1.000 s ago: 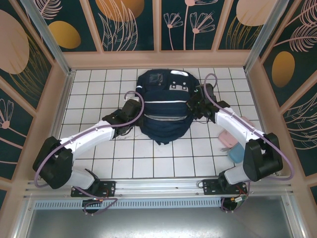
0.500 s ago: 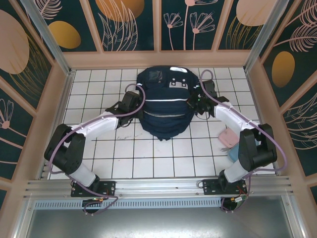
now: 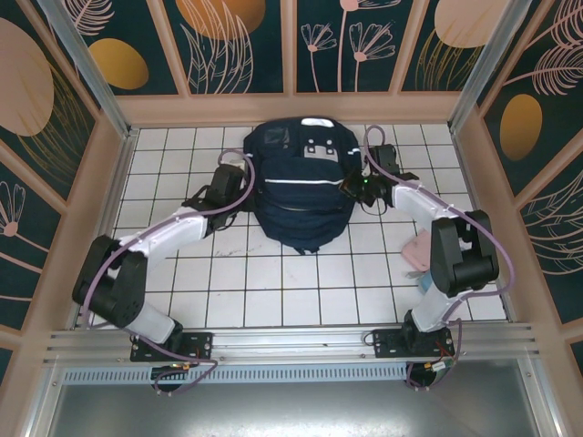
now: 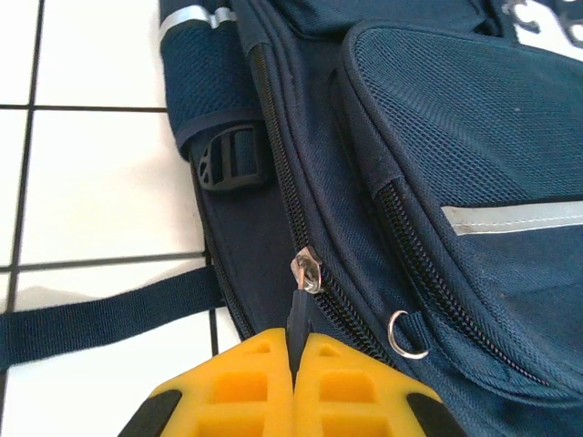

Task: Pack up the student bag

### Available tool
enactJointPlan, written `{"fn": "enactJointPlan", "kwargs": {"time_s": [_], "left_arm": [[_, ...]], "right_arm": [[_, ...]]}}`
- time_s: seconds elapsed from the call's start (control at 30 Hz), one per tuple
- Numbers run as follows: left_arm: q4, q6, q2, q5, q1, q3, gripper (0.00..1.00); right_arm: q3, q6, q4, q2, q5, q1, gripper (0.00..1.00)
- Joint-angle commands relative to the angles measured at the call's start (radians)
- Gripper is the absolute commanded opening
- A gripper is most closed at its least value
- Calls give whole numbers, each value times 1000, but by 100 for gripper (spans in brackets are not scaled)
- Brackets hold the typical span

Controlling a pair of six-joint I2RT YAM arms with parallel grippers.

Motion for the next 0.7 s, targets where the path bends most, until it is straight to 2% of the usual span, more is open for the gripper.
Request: {"fn": "enactJointPlan", "kwargs": {"time_s": [0.0, 0.13, 0.23, 0.3, 0.4, 0.43, 0.57, 0.67], "left_arm": [[-39, -42, -122, -164, 36, -67, 0], [-49, -56, -162, -158, 36, -112, 0], [-59, -63, -159, -164, 36, -111, 0], [-69, -70, -158, -180, 36, -104, 24], [-93, -87, -173, -218, 37, -94, 63], [-101, -89, -179, -223, 36, -90, 72], [-101, -84, -218, -204, 36, -87, 93], [-97, -74, -245, -181, 36, -86, 99]], "right_arm": [[68, -64, 68, 27, -19, 6, 5], [84, -85, 71, 33, -45, 13, 34], [72, -104, 52, -26, 25, 11, 55], [39, -112, 38, -96, 107, 0, 65], [-24, -127, -17, -206, 310, -16, 75], [-51, -124, -40, -243, 385, -25, 78], [-149, -76, -129, -325, 618, -104, 85], [-202, -30, -187, -345, 695, -180, 88]]}}
